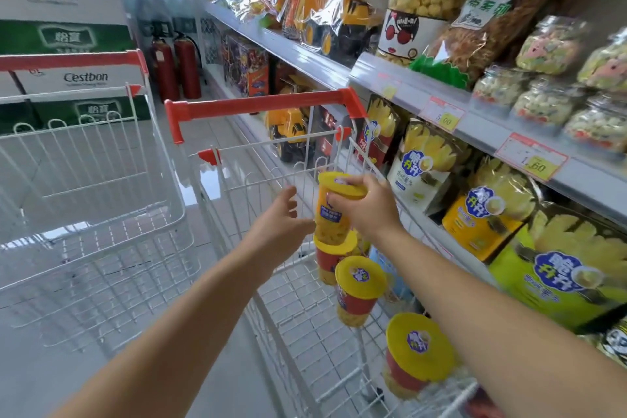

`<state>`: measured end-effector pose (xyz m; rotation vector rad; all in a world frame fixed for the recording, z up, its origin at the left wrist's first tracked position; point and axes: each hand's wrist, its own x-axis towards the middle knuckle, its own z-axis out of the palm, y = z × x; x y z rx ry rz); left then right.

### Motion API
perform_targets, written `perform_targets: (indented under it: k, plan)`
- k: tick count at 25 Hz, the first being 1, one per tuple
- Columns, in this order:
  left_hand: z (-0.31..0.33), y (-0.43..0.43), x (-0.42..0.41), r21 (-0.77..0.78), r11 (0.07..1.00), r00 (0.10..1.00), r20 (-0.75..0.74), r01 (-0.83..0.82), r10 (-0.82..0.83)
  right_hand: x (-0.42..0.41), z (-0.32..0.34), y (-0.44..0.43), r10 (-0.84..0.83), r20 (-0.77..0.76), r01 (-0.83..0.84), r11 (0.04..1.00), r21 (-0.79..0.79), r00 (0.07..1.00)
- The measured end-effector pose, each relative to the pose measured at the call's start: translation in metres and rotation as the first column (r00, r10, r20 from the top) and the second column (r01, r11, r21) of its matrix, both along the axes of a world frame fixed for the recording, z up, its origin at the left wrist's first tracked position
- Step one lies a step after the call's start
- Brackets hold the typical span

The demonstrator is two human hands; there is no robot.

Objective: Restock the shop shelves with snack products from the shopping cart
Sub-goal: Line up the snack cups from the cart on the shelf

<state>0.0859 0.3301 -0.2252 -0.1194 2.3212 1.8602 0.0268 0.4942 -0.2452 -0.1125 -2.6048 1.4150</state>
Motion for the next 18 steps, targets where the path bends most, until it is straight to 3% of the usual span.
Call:
perform_targets:
  k: [3,5,7,8,9,10,11,12,15,18]
  plan:
    - [0.001,0.001,0.0,0.037,0.982,0.982,0.036,0.186,-0.187,0.037,0.038,0.009,0.161,0.014,-0.146,0.923,-0.357,0.987]
    - [0.005,0.004,0.006,0.057,0.952,0.954,-0.014,0.3,-0.3,0.058,0.055,0.014,0.309,0.028,-0.265,0.857,-0.441,0.951]
    - [0.007,0.005,0.011,0.061,0.956,0.956,-0.079,0.288,-0.283,0.071,0.063,0.025,0.436,0.083,-0.34,0.795,-0.502,0.896]
    - [0.008,0.005,0.012,0.087,0.964,0.966,-0.092,0.251,-0.243,0.072,0.062,0.033,0.433,0.163,-0.308,0.815,-0.491,0.886]
    - [0.009,0.005,0.013,0.119,0.971,0.976,-0.093,0.209,-0.199,0.075,0.061,0.041,0.38,0.257,-0.271,0.887,-0.375,0.888]
    - [0.008,0.004,0.013,0.142,0.973,0.981,-0.09,0.184,-0.173,0.079,0.057,0.049,0.318,0.37,-0.302,0.948,-0.103,0.873]
    - [0.009,0.003,0.014,0.148,0.973,0.983,-0.088,0.175,-0.163,0.082,0.05,0.055,0.244,0.499,-0.387,0.899,0.205,0.831]
    - [0.008,0.003,0.013,0.142,0.973,0.981,-0.087,0.183,-0.172,0.088,0.04,0.059,0.193,0.61,-0.513,0.756,0.407,0.768]
    - [0.009,0.004,0.014,0.126,0.969,0.975,-0.079,0.215,-0.206,0.112,0.003,0.064,0.069,0.815,-0.755,0.429,0.497,0.576]
    - [0.009,0.006,0.017,0.129,0.963,0.97,-0.086,0.236,-0.226,0.124,-0.022,0.058,-0.031,0.783,-0.779,0.076,0.622,0.621]
